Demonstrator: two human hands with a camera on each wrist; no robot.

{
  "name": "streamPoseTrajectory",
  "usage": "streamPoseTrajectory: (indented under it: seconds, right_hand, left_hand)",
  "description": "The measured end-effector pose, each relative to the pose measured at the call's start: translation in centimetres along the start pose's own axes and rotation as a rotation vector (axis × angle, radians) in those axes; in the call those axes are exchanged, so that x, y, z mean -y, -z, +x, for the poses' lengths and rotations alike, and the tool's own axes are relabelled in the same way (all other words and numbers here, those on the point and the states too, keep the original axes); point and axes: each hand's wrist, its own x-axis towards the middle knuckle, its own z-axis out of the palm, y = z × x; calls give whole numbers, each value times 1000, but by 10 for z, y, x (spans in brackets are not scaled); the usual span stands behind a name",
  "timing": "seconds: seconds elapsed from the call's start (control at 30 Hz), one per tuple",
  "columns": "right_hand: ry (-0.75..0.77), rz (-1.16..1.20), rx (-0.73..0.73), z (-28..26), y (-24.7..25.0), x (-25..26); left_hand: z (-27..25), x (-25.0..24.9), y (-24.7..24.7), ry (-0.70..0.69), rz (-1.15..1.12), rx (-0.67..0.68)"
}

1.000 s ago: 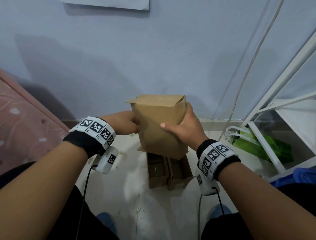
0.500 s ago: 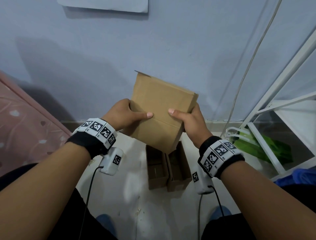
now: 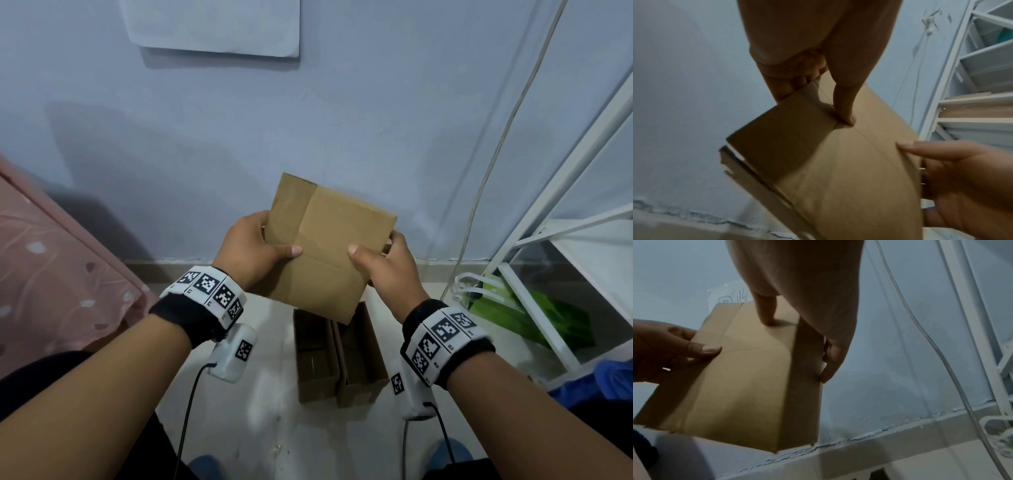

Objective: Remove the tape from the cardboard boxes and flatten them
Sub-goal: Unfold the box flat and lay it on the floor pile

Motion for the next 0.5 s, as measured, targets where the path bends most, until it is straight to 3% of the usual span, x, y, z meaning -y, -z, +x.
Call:
streamPoseTrajectory:
  seconds: [0.23, 0.5]
  right_hand:
    - [-56, -8, -33, 1, 5, 1]
    - [-85, 58, 111, -4, -1, 5]
  left_hand:
    - [-6, -8, -6, -22, -171, 102]
    - [-3, -14, 8, 51, -480, 119]
